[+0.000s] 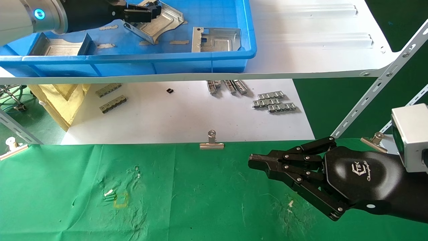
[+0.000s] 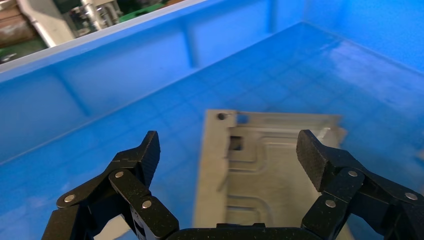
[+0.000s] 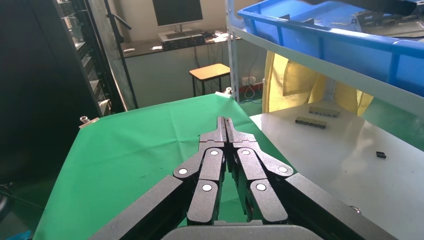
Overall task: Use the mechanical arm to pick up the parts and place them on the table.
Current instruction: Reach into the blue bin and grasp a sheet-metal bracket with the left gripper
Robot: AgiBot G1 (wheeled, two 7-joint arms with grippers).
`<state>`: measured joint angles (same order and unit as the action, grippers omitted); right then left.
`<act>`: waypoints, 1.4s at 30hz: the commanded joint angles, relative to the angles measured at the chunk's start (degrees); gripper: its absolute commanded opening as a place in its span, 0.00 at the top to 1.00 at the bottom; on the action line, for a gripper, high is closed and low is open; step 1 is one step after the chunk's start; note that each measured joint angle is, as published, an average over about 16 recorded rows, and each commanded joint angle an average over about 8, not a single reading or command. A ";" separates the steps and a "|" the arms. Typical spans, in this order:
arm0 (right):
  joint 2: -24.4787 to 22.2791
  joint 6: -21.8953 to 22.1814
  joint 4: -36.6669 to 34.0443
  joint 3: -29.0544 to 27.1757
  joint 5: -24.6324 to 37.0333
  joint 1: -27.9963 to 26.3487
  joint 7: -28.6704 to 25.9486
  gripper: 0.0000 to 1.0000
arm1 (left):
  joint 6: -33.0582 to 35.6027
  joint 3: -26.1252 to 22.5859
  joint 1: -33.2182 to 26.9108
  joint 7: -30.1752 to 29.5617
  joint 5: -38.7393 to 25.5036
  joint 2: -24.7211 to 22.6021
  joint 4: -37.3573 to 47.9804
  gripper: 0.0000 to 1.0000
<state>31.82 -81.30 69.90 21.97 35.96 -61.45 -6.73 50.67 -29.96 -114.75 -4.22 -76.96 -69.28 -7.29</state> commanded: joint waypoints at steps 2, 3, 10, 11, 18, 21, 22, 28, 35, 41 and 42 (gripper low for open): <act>0.00 0.00 0.00 0.00 0.00 0.00 0.00 0.00 | -1.62 -0.36 -1.14 0.39 -0.66 -1.05 2.81 1.00; 0.00 0.00 0.00 0.00 0.00 0.00 0.00 0.00 | -1.60 -0.43 -1.31 0.46 -0.76 -1.16 3.33 1.00; 0.00 0.00 0.00 0.00 0.00 0.00 0.00 0.00 | -1.23 -0.77 -2.23 1.04 -1.26 -1.25 5.43 1.00; 0.00 0.00 0.00 0.00 0.00 0.00 0.00 0.00 | -1.19 -0.75 -2.32 1.14 -1.24 -1.21 5.56 1.00; 0.00 0.00 0.00 0.00 0.00 0.00 0.00 0.00 | -0.81 -0.52 -2.53 1.68 -0.91 -0.93 6.34 1.00; 0.00 0.00 0.00 0.00 0.00 0.00 0.00 0.00 | -0.65 -0.50 -2.56 1.73 -0.88 -0.90 6.62 1.00; 0.00 0.00 0.00 0.00 0.00 0.00 0.00 0.00 | -0.59 -0.52 -2.59 1.72 -0.91 -0.91 6.71 1.00; 0.00 0.00 0.00 0.00 0.00 0.00 0.00 0.00 | -0.22 -0.67 -2.76 1.61 -1.12 -1.03 7.06 1.00; 0.00 0.00 0.00 0.00 0.00 0.00 0.00 0.00 | 0.49 -0.42 -3.41 1.98 -0.75 -0.52 6.67 1.00; 0.00 0.00 0.00 0.00 0.00 0.00 0.00 0.00 | 4.31 0.69 -3.96 3.84 0.87 0.87 5.26 1.00; 0.00 0.00 0.00 0.00 0.00 0.00 0.00 0.00 | 5.25 0.86 -3.98 4.27 1.13 1.18 5.05 1.00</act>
<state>31.82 -81.30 69.90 21.97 35.96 -61.45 -6.73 55.71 -29.31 -118.53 0.05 -76.12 -68.14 -1.87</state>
